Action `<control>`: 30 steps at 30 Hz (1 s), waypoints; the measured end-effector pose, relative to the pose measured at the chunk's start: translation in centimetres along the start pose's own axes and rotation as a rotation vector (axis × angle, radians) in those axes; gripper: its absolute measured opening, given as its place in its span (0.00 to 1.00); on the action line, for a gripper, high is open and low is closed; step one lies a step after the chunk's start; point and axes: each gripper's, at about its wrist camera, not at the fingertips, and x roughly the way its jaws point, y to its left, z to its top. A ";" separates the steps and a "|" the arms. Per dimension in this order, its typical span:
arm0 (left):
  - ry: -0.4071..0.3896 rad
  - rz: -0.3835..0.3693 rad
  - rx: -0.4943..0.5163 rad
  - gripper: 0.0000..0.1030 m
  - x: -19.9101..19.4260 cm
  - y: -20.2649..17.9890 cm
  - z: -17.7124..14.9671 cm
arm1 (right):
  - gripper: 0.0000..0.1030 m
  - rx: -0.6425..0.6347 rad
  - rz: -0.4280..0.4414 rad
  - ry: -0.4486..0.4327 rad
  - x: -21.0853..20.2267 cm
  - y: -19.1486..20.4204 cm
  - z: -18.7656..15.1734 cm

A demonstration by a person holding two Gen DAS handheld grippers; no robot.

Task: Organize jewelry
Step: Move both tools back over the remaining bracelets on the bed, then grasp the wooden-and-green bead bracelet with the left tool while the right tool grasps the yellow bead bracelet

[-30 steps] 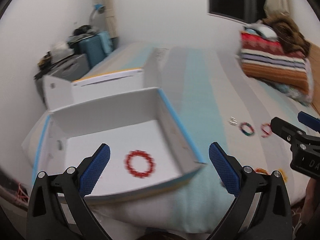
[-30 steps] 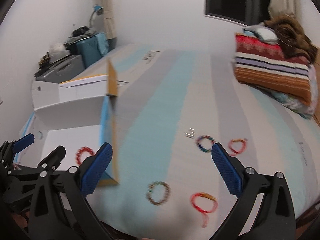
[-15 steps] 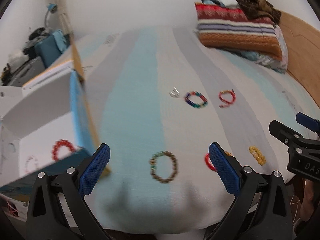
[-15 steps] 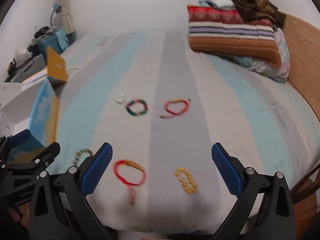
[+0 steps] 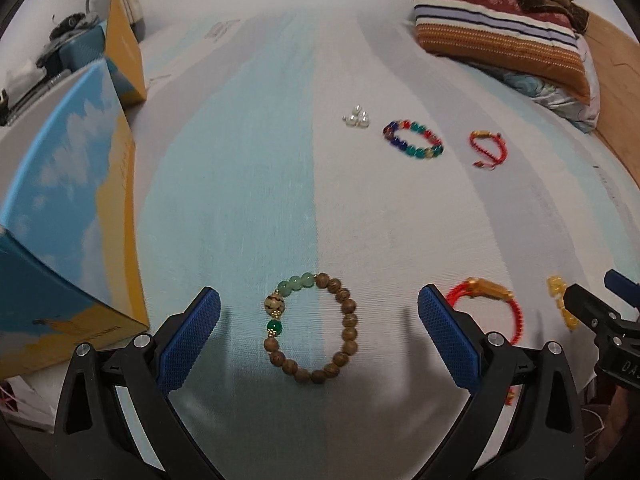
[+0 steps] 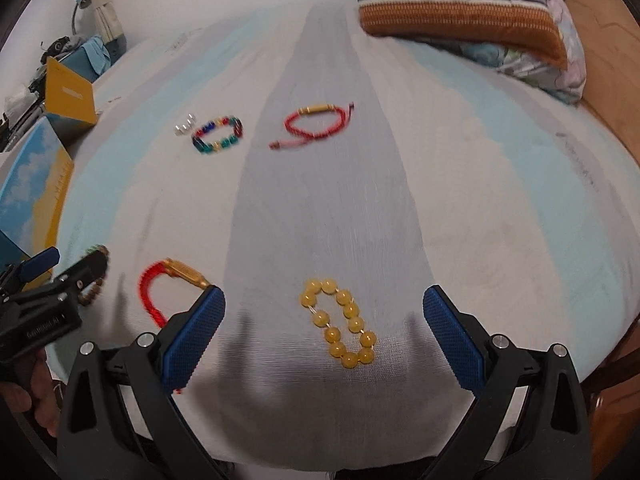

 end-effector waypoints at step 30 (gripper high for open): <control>-0.010 -0.003 0.017 0.09 0.3 0.7 -1.3 | 0.09 -0.031 0.042 -0.003 0.8 0.3 -1.6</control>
